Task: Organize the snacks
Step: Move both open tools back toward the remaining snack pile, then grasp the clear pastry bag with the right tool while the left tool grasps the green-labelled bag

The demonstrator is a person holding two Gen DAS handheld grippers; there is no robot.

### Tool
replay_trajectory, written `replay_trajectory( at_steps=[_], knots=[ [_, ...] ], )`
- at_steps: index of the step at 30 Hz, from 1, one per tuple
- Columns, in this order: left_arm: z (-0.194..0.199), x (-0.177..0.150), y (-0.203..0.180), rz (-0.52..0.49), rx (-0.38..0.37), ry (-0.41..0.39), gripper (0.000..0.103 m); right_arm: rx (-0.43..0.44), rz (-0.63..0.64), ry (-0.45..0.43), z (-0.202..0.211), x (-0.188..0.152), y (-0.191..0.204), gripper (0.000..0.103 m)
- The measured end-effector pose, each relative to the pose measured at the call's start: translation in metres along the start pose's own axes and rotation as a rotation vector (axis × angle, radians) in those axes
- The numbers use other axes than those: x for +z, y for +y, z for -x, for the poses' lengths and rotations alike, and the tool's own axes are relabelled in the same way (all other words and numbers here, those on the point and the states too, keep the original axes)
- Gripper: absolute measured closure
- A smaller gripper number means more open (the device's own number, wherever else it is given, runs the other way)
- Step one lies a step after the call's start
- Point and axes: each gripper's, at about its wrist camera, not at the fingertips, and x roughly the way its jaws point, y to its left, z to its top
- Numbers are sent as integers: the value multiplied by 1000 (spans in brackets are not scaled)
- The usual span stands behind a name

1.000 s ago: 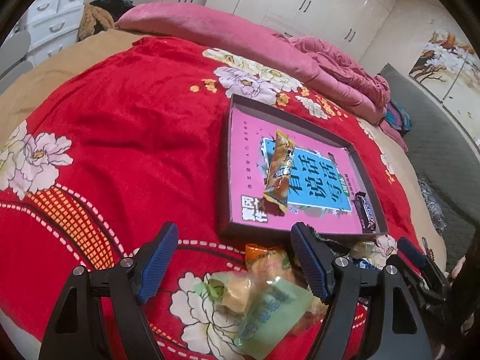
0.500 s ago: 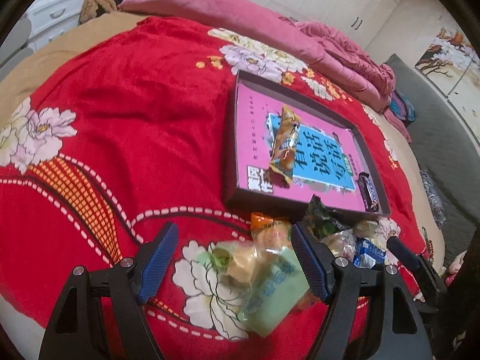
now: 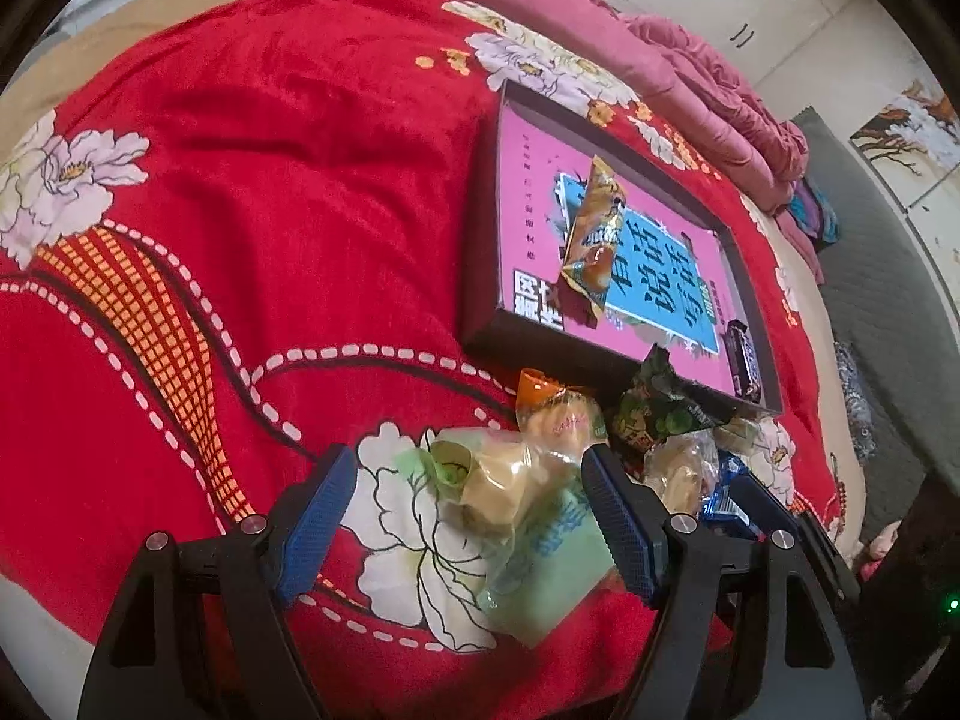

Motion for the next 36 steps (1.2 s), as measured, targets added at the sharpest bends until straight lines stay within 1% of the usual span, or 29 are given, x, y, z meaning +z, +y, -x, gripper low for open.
replay_trajectory(
  at_steps=[7,11,12,19,23,28,29,30,33,36],
  knots=[
    [-1,-2,2,16,4,7,25,16,-14,18,-12,3,-2,25],
    [-2,-3,4,29,0,15,25,21,-16,21,-16,4,-3,28],
    [-2,-4,4,31,-1,17,25,26,-15,20,-16,4,-4,30],
    [-5,-5,2,32,-8,34,25,50,38,32,-20,4,7,32],
    [-8,-6,1,34,-18,42,25,66,75,44,-20,1,15,37],
    [-10,-6,1,53,-25,44,26,77,89,51,-23,-1,19,40],
    [-10,-5,2,65,-26,41,26,82,85,51,-24,-1,19,43],
    [-10,-4,2,72,-27,40,26,90,80,51,-25,-1,18,49],
    [-13,-3,3,79,-22,42,27,113,68,58,-29,0,18,53],
    [-16,-3,1,74,-13,48,29,111,76,62,-31,-1,20,55]
  ],
)
